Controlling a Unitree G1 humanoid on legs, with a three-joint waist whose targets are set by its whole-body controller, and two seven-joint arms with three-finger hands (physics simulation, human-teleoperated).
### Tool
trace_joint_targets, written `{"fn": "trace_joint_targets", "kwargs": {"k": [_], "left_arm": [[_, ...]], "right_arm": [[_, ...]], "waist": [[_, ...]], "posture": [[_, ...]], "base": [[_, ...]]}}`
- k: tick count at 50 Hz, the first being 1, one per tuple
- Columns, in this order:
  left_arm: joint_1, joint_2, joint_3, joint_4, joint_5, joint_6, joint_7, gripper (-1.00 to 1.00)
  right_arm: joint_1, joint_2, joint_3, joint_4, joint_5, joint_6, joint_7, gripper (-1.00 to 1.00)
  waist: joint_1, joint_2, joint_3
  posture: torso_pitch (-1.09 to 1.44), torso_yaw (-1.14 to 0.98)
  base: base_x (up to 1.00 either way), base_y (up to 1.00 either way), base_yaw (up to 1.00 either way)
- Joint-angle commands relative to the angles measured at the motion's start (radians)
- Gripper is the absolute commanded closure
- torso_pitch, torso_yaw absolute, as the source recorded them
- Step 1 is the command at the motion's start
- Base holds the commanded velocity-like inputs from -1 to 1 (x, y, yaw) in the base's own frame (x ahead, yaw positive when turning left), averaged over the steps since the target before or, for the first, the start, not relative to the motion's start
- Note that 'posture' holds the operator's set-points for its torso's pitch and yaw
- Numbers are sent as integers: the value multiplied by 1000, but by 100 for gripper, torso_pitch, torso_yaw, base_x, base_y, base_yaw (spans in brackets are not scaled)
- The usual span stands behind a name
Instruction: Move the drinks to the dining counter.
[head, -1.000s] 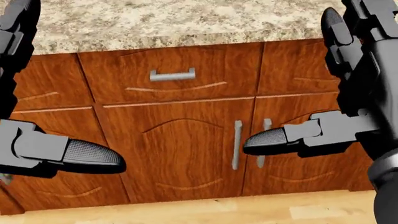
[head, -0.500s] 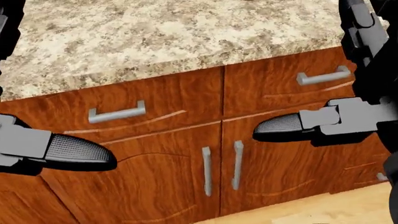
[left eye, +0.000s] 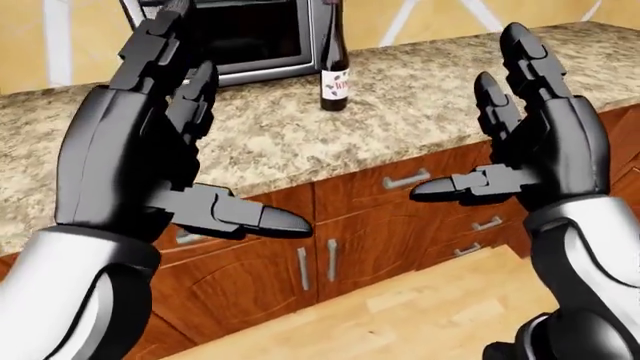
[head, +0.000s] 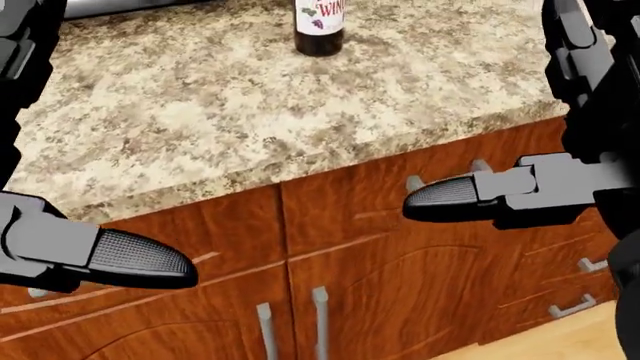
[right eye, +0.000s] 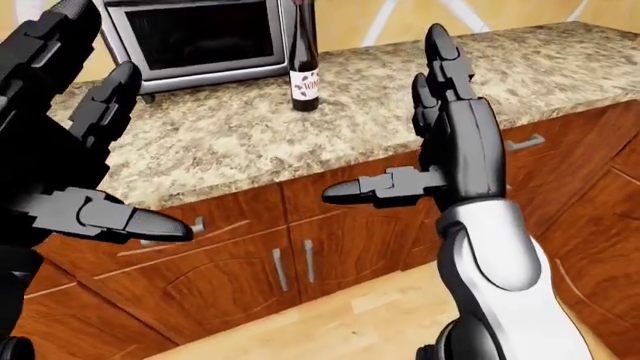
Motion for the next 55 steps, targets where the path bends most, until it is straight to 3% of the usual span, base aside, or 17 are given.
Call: {"fn": "trace_joint_targets", "kwargs": {"k": [1, 5, 6, 7, 8, 9, 10, 12, 15, 17, 20, 21, 22, 29, 31, 48, 55], "left_arm": [[-18, 3, 29, 12, 63, -29, -22, -100], [-5, -28, 32, 6, 106, -10, -54, -100], [-8, -29, 37, 5, 103, -6, -54, -100], [-10, -28, 40, 5, 98, -3, -51, -100], [-12, -28, 42, 5, 90, -2, -45, -100], [-11, -28, 42, 6, 93, -4, -47, -100], [-5, -30, 40, 5, 104, -6, -56, -100], [-6, -29, 45, 5, 95, -3, -49, -100], [4, -29, 49, 3, 106, -8, -63, -100], [0, -28, 50, 3, 101, -6, -58, -100], [-6, -24, 48, 3, 89, -6, -46, -100], [-4, -24, 47, 2, 89, -7, -46, -100], [-4, -22, 49, 2, 85, -8, -44, -100], [12, -17, 58, -3, 91, -16, -56, -100], [14, -10, 63, -7, 72, -18, -43, -100], [83, 70, 121, -33, 0, -90, -28, -100], [94, 111, 126, -40, -41, -125, -3, -100]], "right_arm": [[-26, -4, 13, -6, -4, -58, 0, -100], [-26, 5, 26, 0, -15, -67, 0, -100], [-25, 9, 24, -1, -14, -66, 3, -100], [-26, 20, 15, -6, -6, -54, 1, -100], [-30, 25, 2, -8, 1, -49, 0, -100], [-31, 25, 0, -9, 5, -50, -3, -100], [-30, 26, -1, -9, 9, -53, -6, -100], [-27, 26, -2, -3, 15, -63, -11, -100], [-25, 26, -2, -8, 26, -61, -18, -100], [-23, 21, -4, -5, 31, -65, -21, -100], [-23, 15, -3, -2, 35, -67, -27, -100], [-23, 13, -1, -3, 34, -66, -31, -100], [-20, 13, 0, -1, 39, -67, -29, -100], [-29, 9, 3, -5, 41, -66, -42, -100], [-35, 2, 3, -1, 35, -65, -49, -100], [-178, 68, 162, 112, -143, -19, -141, -100], [-210, 112, 186, 175, -235, -17, -142, -100]], "waist": [[4, 4, -13], [-5, 36, -5], [-7, 52, -25], [-11, 84, -24], [27, 121, -33], [36, 102, -5], [15, 120, -2], [36, 115, -31], [33, 97, -16], [12, 68, -2], [0, -9, -20], [-4, 6, -24], [-10, 25, -9], [-21, 68, -4], [-28, 97, -9], [-31, 88, -18], [-33, 96, -13]], "posture": [[0, 0], [0, 0], [0, 0], [0, 0], [0, 0], [0, 0], [0, 0], [0, 0], [0, 0], [0, 0], [0, 0], [0, 0], [0, 0], [0, 0], [0, 0], [0, 0], [0, 0]], "base": [[55, -2, 0], [45, 0, 0], [5, 0, 0], [0, 20, 0], [0, 0, 100], [0, 0, 100], [0, 0, 100], [0, 0, 100], [0, 0, 100], [0, 0, 73], [0, 0, 12], [0, 0, 0], [0, 0, 0], [0, 0, 0], [0, 0, 0], [0, 0, 0], [0, 0, 0]]}}
